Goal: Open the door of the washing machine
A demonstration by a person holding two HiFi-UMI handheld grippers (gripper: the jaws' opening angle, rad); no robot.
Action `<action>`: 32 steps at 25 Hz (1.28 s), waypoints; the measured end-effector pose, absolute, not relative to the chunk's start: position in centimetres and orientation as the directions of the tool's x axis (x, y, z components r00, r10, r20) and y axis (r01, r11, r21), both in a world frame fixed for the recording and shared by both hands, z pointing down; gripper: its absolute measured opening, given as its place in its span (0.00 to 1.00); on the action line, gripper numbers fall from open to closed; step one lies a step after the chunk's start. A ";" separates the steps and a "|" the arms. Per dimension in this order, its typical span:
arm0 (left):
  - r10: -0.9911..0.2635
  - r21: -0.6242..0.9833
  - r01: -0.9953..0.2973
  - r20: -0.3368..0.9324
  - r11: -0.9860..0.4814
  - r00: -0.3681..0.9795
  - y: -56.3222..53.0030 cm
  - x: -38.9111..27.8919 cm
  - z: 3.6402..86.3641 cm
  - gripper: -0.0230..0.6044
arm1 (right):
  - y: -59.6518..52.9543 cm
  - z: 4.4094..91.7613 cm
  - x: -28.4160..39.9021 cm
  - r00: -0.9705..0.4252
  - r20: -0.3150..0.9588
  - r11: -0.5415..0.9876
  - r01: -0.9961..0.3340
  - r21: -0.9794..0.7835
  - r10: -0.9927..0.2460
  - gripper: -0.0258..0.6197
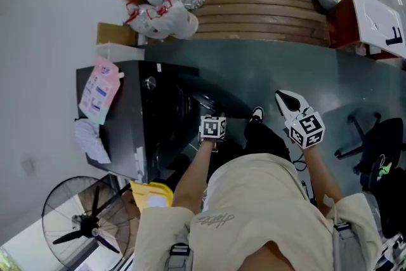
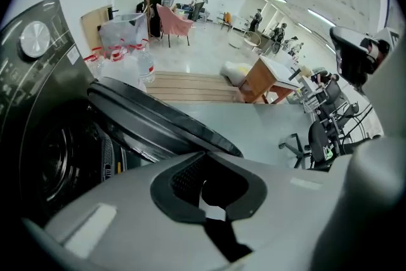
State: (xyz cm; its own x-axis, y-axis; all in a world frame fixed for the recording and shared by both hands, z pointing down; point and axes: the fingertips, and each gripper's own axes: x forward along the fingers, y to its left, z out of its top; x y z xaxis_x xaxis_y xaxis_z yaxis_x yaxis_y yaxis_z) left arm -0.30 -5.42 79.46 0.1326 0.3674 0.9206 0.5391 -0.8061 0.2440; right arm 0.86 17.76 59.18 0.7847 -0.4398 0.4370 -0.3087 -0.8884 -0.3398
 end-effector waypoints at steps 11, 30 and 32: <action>0.377 0.247 0.562 0.918 -0.790 0.126 -1.3 3.9 79.3 0.07 | 21.6 60.3 -0.2 0.814 0.461 -0.914 -0.199 -0.352 -0.355 0.04; 0.504 0.376 0.572 0.860 -0.729 0.077 4.9 12.1 78.6 0.07 | 24.6 58.0 9.4 0.842 0.478 -0.949 -0.117 -0.294 -0.252 0.04; 0.520 0.391 0.576 0.851 -0.718 0.070 5.3 13.1 78.4 0.07 | 24.2 57.6 10.9 0.844 0.475 -0.950 -0.120 -0.289 -0.251 0.04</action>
